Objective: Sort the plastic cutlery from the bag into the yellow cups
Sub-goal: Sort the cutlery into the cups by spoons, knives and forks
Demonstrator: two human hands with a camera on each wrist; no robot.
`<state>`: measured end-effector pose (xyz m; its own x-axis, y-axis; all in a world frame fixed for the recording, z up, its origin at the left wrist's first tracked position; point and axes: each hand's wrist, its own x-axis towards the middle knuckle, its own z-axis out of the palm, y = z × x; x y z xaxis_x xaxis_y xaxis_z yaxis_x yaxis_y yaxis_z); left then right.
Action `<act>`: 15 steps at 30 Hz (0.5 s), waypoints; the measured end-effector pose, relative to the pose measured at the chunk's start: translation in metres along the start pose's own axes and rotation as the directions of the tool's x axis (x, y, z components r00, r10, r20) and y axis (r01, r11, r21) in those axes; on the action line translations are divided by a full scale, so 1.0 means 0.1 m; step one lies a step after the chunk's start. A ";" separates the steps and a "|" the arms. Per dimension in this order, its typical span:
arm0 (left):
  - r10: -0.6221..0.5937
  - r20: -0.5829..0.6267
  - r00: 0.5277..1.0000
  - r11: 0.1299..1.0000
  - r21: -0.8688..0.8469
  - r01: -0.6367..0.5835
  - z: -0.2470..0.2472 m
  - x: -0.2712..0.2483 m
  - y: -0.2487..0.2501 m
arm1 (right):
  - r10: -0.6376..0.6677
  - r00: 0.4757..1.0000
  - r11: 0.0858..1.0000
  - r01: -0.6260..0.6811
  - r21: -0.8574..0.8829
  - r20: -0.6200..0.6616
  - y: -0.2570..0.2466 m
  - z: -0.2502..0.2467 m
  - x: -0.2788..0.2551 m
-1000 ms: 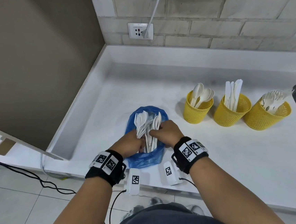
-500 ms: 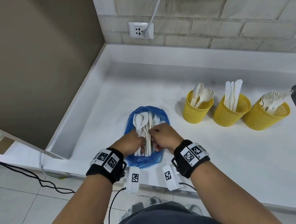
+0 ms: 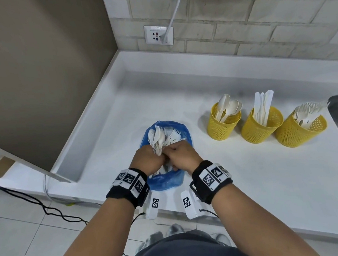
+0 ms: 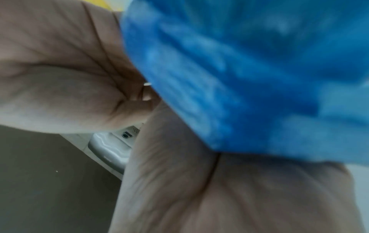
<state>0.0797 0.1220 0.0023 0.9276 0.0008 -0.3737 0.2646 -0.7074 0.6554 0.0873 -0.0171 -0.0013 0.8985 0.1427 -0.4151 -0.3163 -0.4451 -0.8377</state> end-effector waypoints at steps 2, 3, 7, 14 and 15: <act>-0.009 0.009 1.000 1.000 -0.021 0.009 0.00 0.00 -0.05 | 0.006 1.000 0.999 -0.005 0.040 -0.031 0.01 -0.04 0.00; -0.017 0.022 1.000 0.999 -0.028 0.018 -0.02 -0.01 -0.08 | 0.010 0.998 0.999 -0.007 0.050 -0.059 0.03 -0.06 0.02; -0.026 0.049 0.998 0.996 -0.086 0.030 -0.08 -0.08 -0.10 | 0.079 0.989 0.988 -0.061 0.140 -0.128 0.07 -0.18 0.05; 0.046 0.132 0.990 0.969 -0.248 -0.012 -0.11 -0.14 -0.14 | 0.110 0.982 0.946 -0.057 0.319 -0.150 -0.09 -0.25 0.07; 0.062 0.141 0.988 0.966 -0.256 -0.024 -0.10 -0.13 -0.16 | 0.106 0.983 0.933 -0.045 0.358 -0.150 -0.12 -0.26 0.07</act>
<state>0.0661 0.1403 0.0036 0.8959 -0.1425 -0.4208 0.3008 -0.5024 0.8106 0.1057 -0.0337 0.0151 0.8955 -0.0397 -0.4432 -0.4448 -0.1048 -0.8895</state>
